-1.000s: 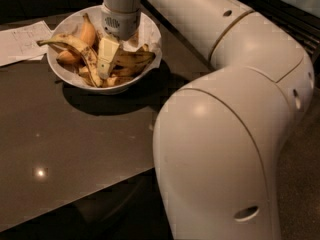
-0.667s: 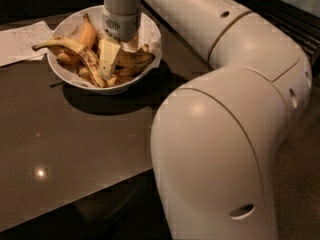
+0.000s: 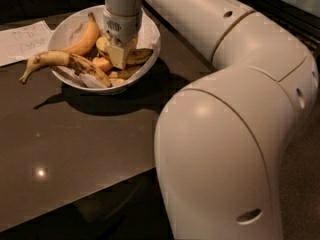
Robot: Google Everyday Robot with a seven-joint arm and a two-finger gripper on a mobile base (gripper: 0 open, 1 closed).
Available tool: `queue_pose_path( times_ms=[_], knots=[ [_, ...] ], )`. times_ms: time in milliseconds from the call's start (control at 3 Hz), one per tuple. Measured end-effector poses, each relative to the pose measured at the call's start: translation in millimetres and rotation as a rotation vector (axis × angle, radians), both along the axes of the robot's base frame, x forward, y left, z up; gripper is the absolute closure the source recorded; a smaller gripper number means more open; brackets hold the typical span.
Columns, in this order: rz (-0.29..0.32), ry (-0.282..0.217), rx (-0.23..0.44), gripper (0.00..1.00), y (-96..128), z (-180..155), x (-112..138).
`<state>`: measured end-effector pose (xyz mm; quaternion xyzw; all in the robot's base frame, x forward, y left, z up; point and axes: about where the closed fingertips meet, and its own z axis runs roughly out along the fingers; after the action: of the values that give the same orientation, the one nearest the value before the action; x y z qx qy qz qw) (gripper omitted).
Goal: Pick banana from white bowl
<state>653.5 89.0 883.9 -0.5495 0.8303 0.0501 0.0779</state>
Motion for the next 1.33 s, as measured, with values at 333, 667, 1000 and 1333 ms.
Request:
queue_pose_path(
  times_ms=[333,667,1000,1333],
  knots=[
    [0.000,0.000,0.000,0.97,0,0,0],
    [0.006,-0.026,0.005,1.00,4,1,2],
    [0.002,-0.086,0.068,1.00,-5,16,-5],
    [-0.012,-0.212,0.154,1.00,-29,45,-22]
  ],
)
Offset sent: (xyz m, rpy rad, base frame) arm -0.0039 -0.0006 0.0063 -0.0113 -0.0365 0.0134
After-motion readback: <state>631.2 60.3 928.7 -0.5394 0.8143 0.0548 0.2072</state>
